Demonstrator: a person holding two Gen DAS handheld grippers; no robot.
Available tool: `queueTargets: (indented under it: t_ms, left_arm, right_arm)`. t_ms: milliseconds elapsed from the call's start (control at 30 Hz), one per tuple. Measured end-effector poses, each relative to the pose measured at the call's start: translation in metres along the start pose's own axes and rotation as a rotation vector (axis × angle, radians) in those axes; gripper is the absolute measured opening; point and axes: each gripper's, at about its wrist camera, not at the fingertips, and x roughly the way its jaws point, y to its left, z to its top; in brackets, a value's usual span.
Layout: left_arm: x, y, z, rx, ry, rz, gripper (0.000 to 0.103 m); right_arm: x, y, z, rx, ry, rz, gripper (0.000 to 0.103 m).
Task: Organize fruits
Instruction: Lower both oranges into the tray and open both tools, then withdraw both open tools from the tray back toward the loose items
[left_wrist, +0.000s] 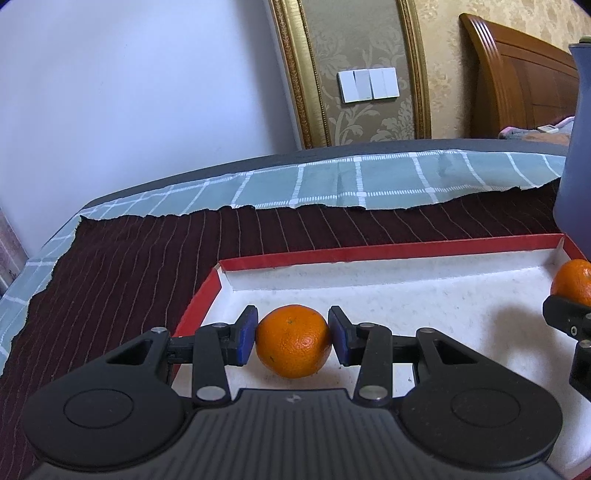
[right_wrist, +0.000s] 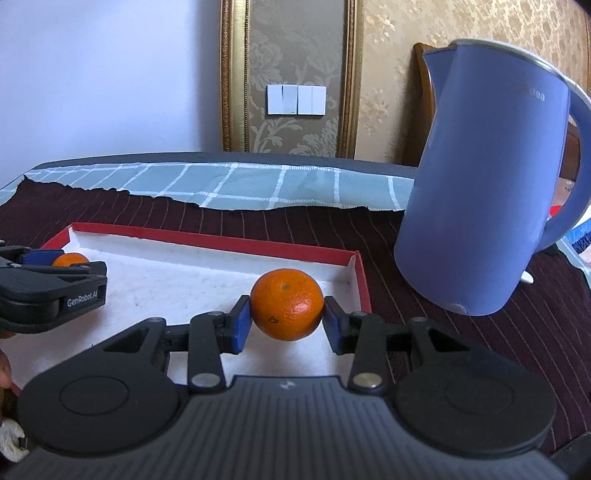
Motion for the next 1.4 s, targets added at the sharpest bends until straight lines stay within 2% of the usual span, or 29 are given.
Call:
queueTargets:
  t_ms: [333,433,500,567,700,833,967,1133,1267,1400]
  left_arm:
    - [0.003,-0.003,-0.001,0.008,-0.002,-0.005,0.042]
    - [0.000,-0.003,0.000,0.004,-0.026,-0.001,0.045]
    - [-0.004,-0.003,0.000,0.004,-0.043,0.007,0.060]
    - [-0.009,-0.003,0.001,0.007,-0.065,0.012,0.066]
    - [-0.025,0.000,0.001,0.019,-0.090,0.025,0.066]
    - [-0.047,0.007,-0.007,0.027,-0.117,0.003,0.066]
    - [-0.068,0.020,-0.020,0.006,-0.133,-0.014,0.066]
    - [-0.093,0.048,-0.044,-0.069,-0.138,-0.033,0.066]
    - [-0.113,0.071,-0.070,-0.110,-0.165,-0.003,0.081]
    - [-0.127,0.089,-0.096,-0.115,-0.186,0.025,0.083]
  right_arm:
    - [0.006,0.000,-0.001,0.005,0.016,-0.010,0.042]
    - [0.004,-0.001,0.000,0.004,-0.004,-0.027,0.055]
    - [0.002,-0.001,-0.001,0.009,-0.017,-0.030,0.056]
    - [-0.001,-0.003,-0.001,0.018,-0.023,-0.029,0.060]
    - [-0.013,-0.003,-0.006,0.021,-0.070,-0.043,0.084]
    - [-0.032,-0.004,-0.010,0.021,-0.120,-0.055,0.090]
    - [-0.048,-0.005,-0.017,0.049,-0.127,-0.047,0.103]
    - [-0.072,-0.004,-0.032,0.046,-0.126,-0.048,0.103]
    - [-0.093,-0.008,-0.049,0.085,-0.129,0.014,0.103]
    - [-0.118,-0.008,-0.068,0.100,-0.176,0.006,0.103]
